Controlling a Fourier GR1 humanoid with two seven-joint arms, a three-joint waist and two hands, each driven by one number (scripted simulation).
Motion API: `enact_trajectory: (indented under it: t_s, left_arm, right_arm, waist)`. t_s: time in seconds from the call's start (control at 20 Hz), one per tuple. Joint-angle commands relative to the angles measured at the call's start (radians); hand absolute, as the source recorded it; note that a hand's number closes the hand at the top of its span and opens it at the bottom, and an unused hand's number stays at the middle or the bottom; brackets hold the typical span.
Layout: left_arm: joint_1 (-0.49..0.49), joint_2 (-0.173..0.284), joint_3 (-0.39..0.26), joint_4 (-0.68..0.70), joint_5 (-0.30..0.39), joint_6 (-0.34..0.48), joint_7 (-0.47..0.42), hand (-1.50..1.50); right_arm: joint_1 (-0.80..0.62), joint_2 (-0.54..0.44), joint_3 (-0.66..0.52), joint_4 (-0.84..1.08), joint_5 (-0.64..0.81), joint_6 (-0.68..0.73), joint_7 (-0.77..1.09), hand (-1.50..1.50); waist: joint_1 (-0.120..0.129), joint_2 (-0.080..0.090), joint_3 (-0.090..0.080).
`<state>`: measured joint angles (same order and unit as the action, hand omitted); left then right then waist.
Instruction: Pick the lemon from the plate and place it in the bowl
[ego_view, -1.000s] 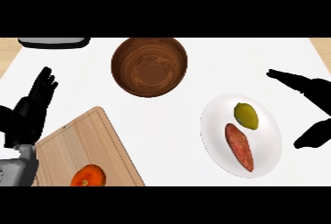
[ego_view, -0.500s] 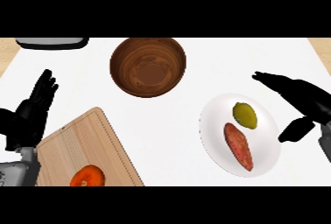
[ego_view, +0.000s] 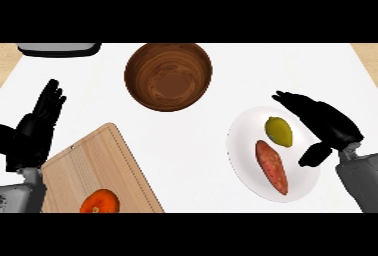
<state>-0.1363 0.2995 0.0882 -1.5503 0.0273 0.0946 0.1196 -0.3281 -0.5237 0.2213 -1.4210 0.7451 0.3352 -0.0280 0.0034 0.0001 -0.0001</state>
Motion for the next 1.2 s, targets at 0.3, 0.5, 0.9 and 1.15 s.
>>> enact_trajectory:
  t_s: [0.3,0.5,0.9,1.15]
  left_arm:
    - [0.006,-0.005,0.055,-0.020,-0.008,-0.046,0.020,0.00]
    - [0.002,-0.008,0.058,-0.039,-0.019,-0.062,0.037,0.00]
    - [-0.032,-0.038,0.057,-0.015,-0.048,-0.054,0.045,0.00]
    - [-0.039,-0.057,0.057,0.007,-0.056,-0.047,0.026,0.00]
  right_arm:
    - [0.059,0.047,-0.054,0.085,0.118,-0.027,-0.124,-1.50]
    - [0.018,0.144,-0.044,0.127,0.171,-0.046,-0.061,-1.50]
    - [-0.100,0.175,-0.105,0.309,0.200,-0.026,-0.114,1.50]
    - [-0.127,0.211,-0.081,0.383,0.226,-0.065,-0.210,1.50]
  waist:
    - [-0.002,0.000,0.000]
    - [-0.001,0.000,0.000]
    - [0.001,0.001,0.000]
    - [0.003,0.001,0.000]
